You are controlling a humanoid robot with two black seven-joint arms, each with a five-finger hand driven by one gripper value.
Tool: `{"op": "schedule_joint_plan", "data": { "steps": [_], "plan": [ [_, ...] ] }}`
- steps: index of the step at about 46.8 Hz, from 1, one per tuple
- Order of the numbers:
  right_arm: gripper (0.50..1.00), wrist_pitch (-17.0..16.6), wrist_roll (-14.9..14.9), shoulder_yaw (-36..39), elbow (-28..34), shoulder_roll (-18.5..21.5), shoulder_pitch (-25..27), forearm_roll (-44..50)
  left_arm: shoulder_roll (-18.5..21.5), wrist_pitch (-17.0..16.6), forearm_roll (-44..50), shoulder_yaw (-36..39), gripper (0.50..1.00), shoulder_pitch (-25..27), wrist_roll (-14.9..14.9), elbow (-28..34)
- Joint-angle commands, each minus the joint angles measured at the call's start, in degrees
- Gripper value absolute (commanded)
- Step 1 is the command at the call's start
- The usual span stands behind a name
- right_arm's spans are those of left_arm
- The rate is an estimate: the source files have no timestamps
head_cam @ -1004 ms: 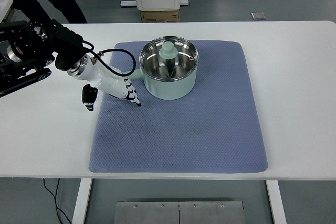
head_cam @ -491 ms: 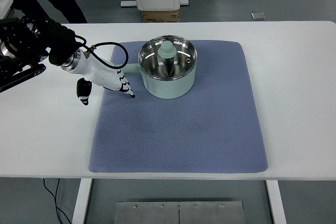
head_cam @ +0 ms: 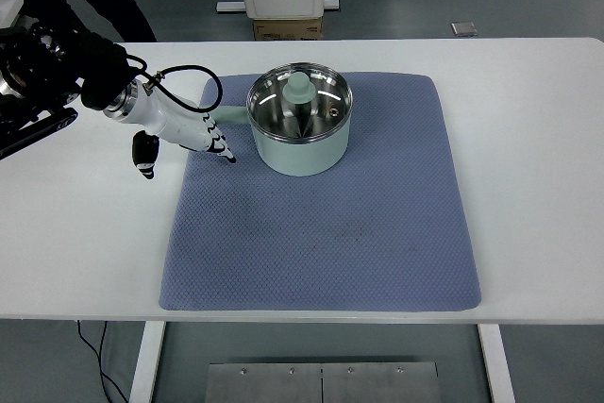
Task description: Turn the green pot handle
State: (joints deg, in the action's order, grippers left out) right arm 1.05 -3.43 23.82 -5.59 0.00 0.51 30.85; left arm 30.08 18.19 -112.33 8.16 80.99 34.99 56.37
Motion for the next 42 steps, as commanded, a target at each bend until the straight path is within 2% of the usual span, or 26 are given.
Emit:
{"op": "schedule_joint_plan", "data": {
  "steps": [1, 12, 20, 31, 37, 42],
  "plan": [
    [1.0, 0.0, 0.0, 0.0, -0.12, 0.0, 0.02, 0.0, 0.07, -0.35, 0.01, 0.01, 1.0, -0.31, 0.01, -0.04],
    [1.0, 0.0, 0.0, 0.0, 0.06, 0.0, -0.07, 0.0, 0.33, 0.0, 2.81, -0.16, 1.0, 0.83, 0.01, 1.98],
    [1.0, 0.0, 0.0, 0.0, -0.12, 0.0, -0.07, 0.0, 1.04, 0.62, 8.88, -0.25, 1.0, 4.78, 0.01, 2.95],
    [1.0, 0.0, 0.0, 0.0, -0.12, 0.0, -0.07, 0.0, 4.55, 0.79, 12.39, -1.92, 1.0, 9.09, 0.01, 2.51],
    [1.0, 0.0, 0.0, 0.0, -0.12, 0.0, -0.07, 0.0, 7.28, 0.71, 19.33, -4.46, 1.0, 9.18, 0.01, 2.34],
    [1.0, 0.0, 0.0, 0.0, 0.06, 0.0, -0.07, 0.0, 7.72, 0.44, 31.0, -5.87, 1.0, 9.27, 0.01, 2.08]
  ]
}}
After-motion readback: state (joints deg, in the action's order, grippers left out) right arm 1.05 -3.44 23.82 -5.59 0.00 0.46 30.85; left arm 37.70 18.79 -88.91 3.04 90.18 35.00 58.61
